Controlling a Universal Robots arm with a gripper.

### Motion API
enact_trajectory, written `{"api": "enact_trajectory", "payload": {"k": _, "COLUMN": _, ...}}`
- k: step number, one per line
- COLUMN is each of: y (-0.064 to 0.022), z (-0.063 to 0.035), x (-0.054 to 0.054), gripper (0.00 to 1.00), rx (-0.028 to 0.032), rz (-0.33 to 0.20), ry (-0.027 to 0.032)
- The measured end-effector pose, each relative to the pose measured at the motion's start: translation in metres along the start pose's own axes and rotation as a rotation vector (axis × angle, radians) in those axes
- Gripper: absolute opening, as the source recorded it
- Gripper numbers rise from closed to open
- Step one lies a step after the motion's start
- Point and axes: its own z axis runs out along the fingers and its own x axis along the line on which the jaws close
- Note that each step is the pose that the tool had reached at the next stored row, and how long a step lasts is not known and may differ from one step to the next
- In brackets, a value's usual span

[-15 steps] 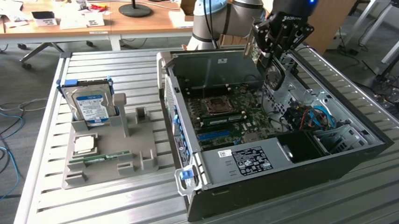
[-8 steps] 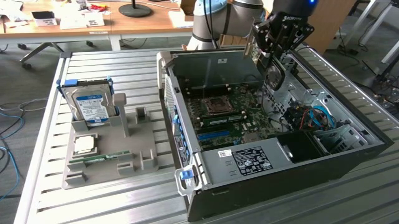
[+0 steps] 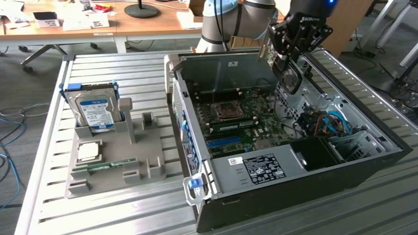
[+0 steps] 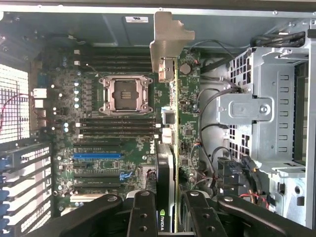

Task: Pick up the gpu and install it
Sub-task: 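Pick up the gpu and move the gpu toward the slot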

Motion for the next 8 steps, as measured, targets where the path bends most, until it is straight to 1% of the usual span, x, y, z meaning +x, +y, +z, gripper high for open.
{"api": "enact_trajectory", "payload": {"k": 8, "y": 0.0003, "z": 0.0004, "x": -0.012, "gripper": 0.27, "rx": -0.0001, "rz": 0.0, "ry": -0.0001}}
